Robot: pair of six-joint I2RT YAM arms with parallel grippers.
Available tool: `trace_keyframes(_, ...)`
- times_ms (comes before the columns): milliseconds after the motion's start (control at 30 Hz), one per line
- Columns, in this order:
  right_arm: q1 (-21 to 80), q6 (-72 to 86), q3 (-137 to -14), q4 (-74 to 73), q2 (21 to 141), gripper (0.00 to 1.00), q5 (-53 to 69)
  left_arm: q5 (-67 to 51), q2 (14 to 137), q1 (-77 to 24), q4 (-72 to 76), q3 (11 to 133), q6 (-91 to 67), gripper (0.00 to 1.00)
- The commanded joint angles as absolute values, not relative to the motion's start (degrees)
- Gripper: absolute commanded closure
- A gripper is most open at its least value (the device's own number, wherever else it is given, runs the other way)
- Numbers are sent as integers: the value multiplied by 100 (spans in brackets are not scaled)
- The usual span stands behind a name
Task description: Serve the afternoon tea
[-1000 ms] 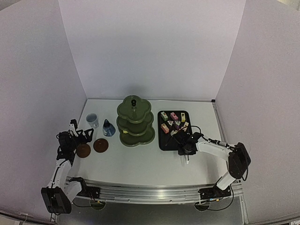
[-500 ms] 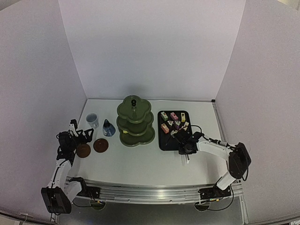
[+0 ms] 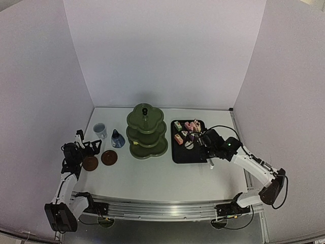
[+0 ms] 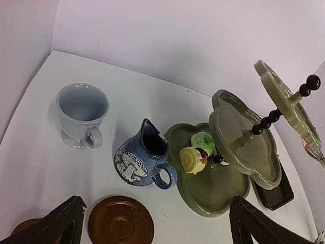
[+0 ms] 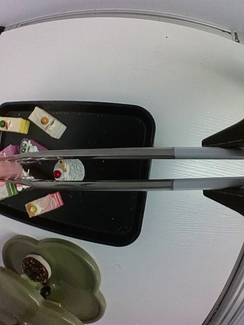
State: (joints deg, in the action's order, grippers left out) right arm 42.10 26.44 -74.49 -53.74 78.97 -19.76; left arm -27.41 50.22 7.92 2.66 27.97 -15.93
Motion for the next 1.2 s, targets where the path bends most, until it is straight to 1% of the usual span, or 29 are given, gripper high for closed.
trace_keyframes(0, 4425, 2188, -7451, -5240, 7916, 100, -1408, -2853, 4908, 782, 189, 2808, -1789, 0)
trace_keyframes(200, 5194, 2193, -7481, -4949, 8249, 100, -1103, -2887, 4842, 780, 139, 2751, -1811, 0)
trace_keyframes(300, 5429, 2220, -7583, -4899, 8689, 100, -881, -2887, 4838, 782, 162, 2734, -1811, 0)
trace_keyframes(533, 5634, 2173, -7794, -4354, 9398, 100, -354, -2874, 4805, 780, 175, 2744, -1771, 0)
trace_keyframes(900, 5831, 1983, -8625, -3990, 10461, 100, -122, -2888, 4765, 782, 35, 2778, -1582, 0)
trace_keyframes(1167, 5831, 1749, -9433, -3927, 11194, 100, -189, -2906, 4877, 782, 96, 2769, -1542, 0)
